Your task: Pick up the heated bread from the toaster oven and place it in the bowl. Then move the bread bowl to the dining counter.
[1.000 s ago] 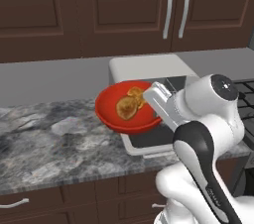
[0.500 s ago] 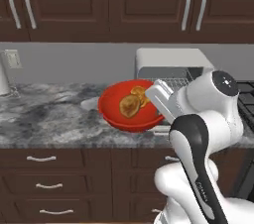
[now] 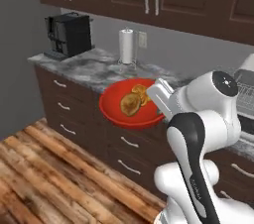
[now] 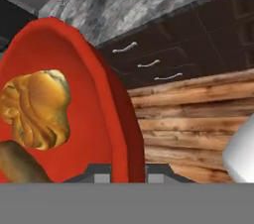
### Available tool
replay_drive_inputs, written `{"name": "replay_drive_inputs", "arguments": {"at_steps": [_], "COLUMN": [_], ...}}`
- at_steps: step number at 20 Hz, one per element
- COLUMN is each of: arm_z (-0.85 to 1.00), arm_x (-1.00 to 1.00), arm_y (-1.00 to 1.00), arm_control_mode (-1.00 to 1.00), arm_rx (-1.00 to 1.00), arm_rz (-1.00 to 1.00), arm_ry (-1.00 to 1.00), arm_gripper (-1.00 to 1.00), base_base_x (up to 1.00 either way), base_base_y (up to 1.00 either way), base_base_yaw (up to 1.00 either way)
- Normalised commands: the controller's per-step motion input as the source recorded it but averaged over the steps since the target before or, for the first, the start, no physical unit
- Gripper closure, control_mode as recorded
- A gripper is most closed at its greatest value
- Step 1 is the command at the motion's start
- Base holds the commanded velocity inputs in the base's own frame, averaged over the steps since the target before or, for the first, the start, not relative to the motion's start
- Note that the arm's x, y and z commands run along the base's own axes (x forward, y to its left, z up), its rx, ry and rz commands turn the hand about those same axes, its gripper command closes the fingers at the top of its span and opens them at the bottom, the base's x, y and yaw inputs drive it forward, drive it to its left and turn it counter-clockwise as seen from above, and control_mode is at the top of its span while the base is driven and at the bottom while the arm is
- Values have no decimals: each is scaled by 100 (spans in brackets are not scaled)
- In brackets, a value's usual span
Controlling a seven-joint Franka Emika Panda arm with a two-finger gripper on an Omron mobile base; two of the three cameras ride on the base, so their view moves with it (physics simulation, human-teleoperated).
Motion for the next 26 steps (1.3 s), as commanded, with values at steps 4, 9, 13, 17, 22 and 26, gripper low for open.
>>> {"name": "replay_drive_inputs", "arguments": {"at_steps": [4,9,13,17,22,26], "arm_z": [0,0,0,0,0,0], "arm_x": [0,0,0,0,0,0], "arm_y": [0,0,0,0,0,0], "arm_control_mode": [100,100,100,100,100,100], "arm_rx": [0,0,0,0,0,0], "arm_rz": [0,0,0,0,0,0], "arm_ry": [0,0,0,0,0,0], "arm_gripper": [100,100,100,100,100,100], "base_base_x": [-5,-1,0,0,0,64], "base_base_y": [0,0,0,0,0,-7], "base_base_yaw": [100,100,100,100,100,77]}}
